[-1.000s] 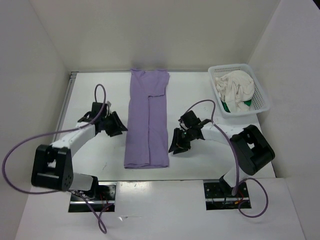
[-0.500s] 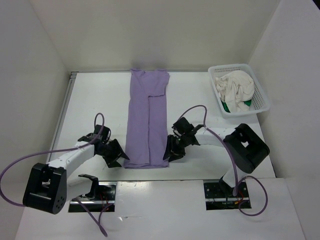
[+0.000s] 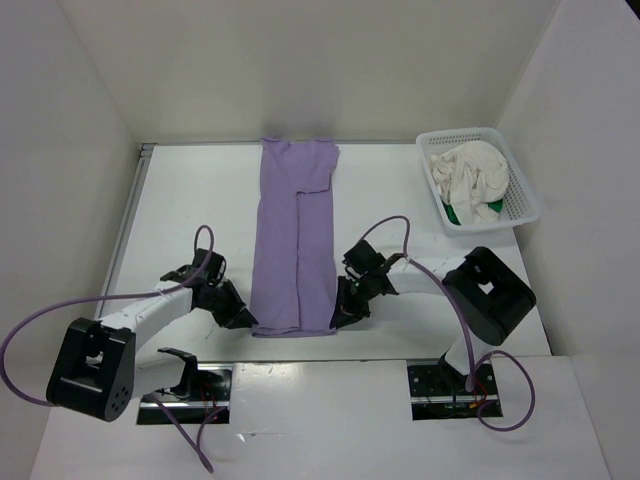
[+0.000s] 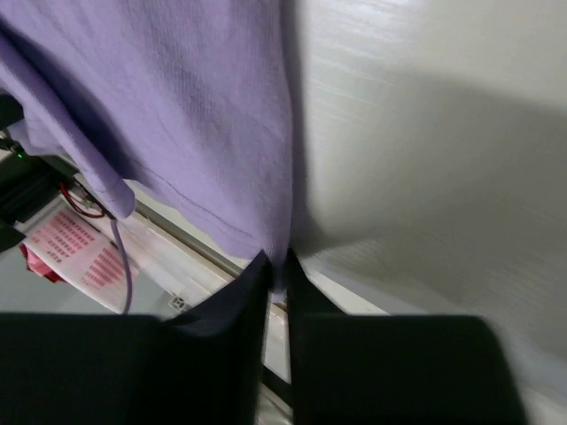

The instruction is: Fold and stack the t-shirts

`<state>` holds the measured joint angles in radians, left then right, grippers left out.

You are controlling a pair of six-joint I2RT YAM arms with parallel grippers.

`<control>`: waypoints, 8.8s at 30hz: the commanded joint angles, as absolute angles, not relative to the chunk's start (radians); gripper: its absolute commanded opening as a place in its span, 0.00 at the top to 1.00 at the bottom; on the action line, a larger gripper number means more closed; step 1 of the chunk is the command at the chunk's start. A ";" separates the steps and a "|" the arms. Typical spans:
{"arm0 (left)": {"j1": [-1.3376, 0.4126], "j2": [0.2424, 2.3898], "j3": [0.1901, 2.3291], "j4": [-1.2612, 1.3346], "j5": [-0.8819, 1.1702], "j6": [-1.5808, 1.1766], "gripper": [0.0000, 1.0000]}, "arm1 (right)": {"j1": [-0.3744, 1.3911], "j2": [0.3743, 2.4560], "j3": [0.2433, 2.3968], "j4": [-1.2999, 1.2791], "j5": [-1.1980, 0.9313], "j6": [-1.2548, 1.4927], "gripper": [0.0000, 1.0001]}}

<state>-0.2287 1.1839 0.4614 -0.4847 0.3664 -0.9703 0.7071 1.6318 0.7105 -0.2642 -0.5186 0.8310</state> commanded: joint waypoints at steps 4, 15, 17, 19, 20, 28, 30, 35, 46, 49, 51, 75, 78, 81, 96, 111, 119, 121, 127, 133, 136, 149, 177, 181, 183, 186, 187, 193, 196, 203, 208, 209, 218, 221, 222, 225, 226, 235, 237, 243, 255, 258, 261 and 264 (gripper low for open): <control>-0.297 1.207 0.453 -0.514 0.431 -0.940 0.90 | 0.738 1.626 0.684 -0.281 -0.517 0.824 1.00; -0.356 1.236 0.739 -0.794 0.508 -0.798 1.00 | 0.732 1.394 0.787 -0.613 -0.508 0.753 1.00; -0.356 1.246 0.851 -0.784 0.486 -0.808 1.00 | 0.645 1.379 0.874 -0.643 -0.495 0.724 1.00; -0.310 1.284 0.897 -0.735 0.476 -0.818 1.00 | 0.536 1.423 0.938 -0.652 -0.495 0.658 1.00; -0.293 1.293 0.920 -0.709 0.476 -0.818 1.00 | 0.507 1.452 1.021 -0.652 -0.495 0.632 1.00; -0.124 1.445 1.050 -0.447 0.385 -0.842 0.99 | 0.370 1.762 1.423 -0.617 -0.445 0.480 1.00; -0.115 1.533 1.110 -0.410 0.353 -0.842 0.99 | 0.339 1.845 1.483 -0.607 -0.434 0.480 1.00; -0.115 1.699 1.277 -0.348 0.344 -0.842 0.98 | 0.307 2.041 1.686 -0.618 -0.434 0.454 1.00; -0.106 2.040 1.517 -0.336 0.281 -0.810 0.95 | 0.284 2.314 1.977 -0.624 -0.465 0.468 1.00; -0.095 2.062 1.536 -0.338 0.246 -0.810 0.94 | 0.284 2.354 2.034 -0.624 -0.465 0.477 0.98; -0.095 2.062 1.536 -0.327 0.223 -0.819 0.89 | 0.284 2.368 2.080 -0.635 -0.476 0.489 0.94; -0.386 1.753 1.082 -0.112 0.284 -0.896 0.65 | 0.370 2.038 1.479 -0.479 -0.410 0.516 0.79; -0.387 1.787 1.060 -0.124 0.241 -0.867 0.65 | 0.382 2.065 1.479 -0.489 -0.388 0.515 0.84; -0.387 1.778 1.005 -0.147 0.193 -0.848 0.66 | 0.382 2.057 1.390 -0.476 -0.379 0.525 0.88; -0.377 1.510 0.723 -0.253 0.201 -0.839 0.65 | 0.454 1.821 1.077 -0.494 -0.348 0.575 0.89; -0.388 1.535 0.922 -0.212 0.233 -0.805 0.64 | 0.589 2.052 1.548 -0.463 -0.347 0.560 1.00; -0.388 1.589 0.832 -0.166 0.195 -0.785 0.64 | 0.623 2.166 1.672 -0.451 -0.258 0.515 1.00; -0.388 1.589 0.789 -0.157 0.195 -0.785 0.64 | 0.637 2.178 1.692 -0.451 -0.207 0.500 1.00; -0.388 1.548 0.742 -0.187 0.175 -0.795 0.64 | 0.637 2.229 1.752 -0.440 -0.039 0.521 1.00; -0.388 1.497 0.733 -0.198 0.175 -0.795 0.62 | 0.646 2.207 1.727 -0.316 0.225 0.549 1.00; -0.388 1.477 0.758 -0.219 0.175 -0.795 0.59 | 0.646 2.265 1.831 -0.365 0.279 0.539 1.00; -0.342 1.362 0.773 -0.295 0.155 -0.785 0.51 | 0.646 2.089 1.694 -0.420 -0.066 0.531 0.98; -0.296 1.488 0.716 -0.201 0.179 -0.796 0.42 | 0.511 1.999 1.651 -0.425 -0.196 0.567 0.71; -0.296 1.523 0.716 -0.181 0.189 -0.796 0.47 | 0.476 1.821 1.322 -0.348 -0.296 0.658 0.55; -0.296 1.534 0.716 -0.169 0.189 -0.796 0.51 | 0.476 1.743 1.223 -0.339 -0.305 0.667 0.54; -0.296 1.545 0.716 -0.169 0.189 -0.787 0.54 | 0.476 1.659 1.056 -0.328 -0.305 0.702 0.50; -0.296 1.545 0.716 -0.169 0.189 -0.787 0.56 | 0.476 1.643 1.020 -0.328 -0.305 0.712 0.49; -0.296 1.545 0.726 -0.178 0.189 -0.787 0.61 | 0.465 1.643 0.861 -0.244 -0.360 0.767 0.43; -0.296 1.545 0.726 -0.178 0.179 -0.787 0.65 | 0.465 1.672 0.851 -0.229 -0.379 0.790 0.42; -0.296 1.545 0.726 -0.178 0.179 -0.787 0.75 | 0.465 1.730 0.862 -0.186 -0.384 0.790 0.57; -0.296 1.545 0.726 -0.178 0.189 -0.787 0.82 | 0.465 1.752 0.887 -0.195 -0.374 0.790 0.88; -0.296 1.545 0.726 -0.178 0.189 -0.776 0.84 | 0.465 1.743 0.887 -0.204 -0.374 0.790 0.91; -0.296 1.416 0.709 -0.369 0.290 -0.732 0.94 | 0.483 1.622 0.795 -0.325 -0.379 0.752 1.00; -0.296 1.312 0.693 -0.487 0.388 -0.738 0.97 | 0.535 1.545 0.740 -0.406 -0.397 0.781 1.00; -0.296 1.269 0.693 -0.521 0.406 -0.770 0.97 | 0.563 1.492 0.730 -0.448 -0.406 0.791 1.00; -0.284 1.045 0.724 -0.677 0.407 -0.819 1.00 | 0.586 1.369 0.736 -0.543 -0.430 0.827 1.00; -0.270 1.034 0.747 -0.707 0.407 -0.819 1.00 | 0.586 1.350 0.782 -0.572 -0.430 0.818 1.00; -0.132 1.302 1.081 -0.568 0.396 -0.742 1.00 | 0.390 1.611 1.293 -0.611 -0.433 0.606 1.00; -0.123 1.423 1.165 -0.482 0.345 -0.733 1.00 | 0.368 1.689 1.433 -0.585 -0.384 0.583 1.00; -0.109 1.764 1.428 -0.382 0.220 -0.701 1.00 | 0.316 2.024 1.772 -0.535 -0.348 0.565 1.00; -0.087 2.129 1.750 -0.284 0.141 -0.776 0.79 | 0.261 2.430 2.238 -0.623 -0.298 0.574 0.94; -0.078 2.128 1.763 -0.239 0.155 -0.787 0.54 | 0.261 2.439 2.299 -0.632 -0.298 0.594 0.77; -0.068 2.047 1.721 -0.195 0.135 -0.796 0.43 | 0.261 2.405 2.318 -0.659 -0.308 0.594 0.62; -0.067 1.945 1.619 -0.144 0.149 -0.796 0.50 | 0.261 2.318 2.255 -0.646 -0.298 0.572 0.53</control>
<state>-0.0761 2.0861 1.6806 -0.2443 0.1528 -0.7944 0.2653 2.4371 2.2631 -0.6296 -0.3176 0.5903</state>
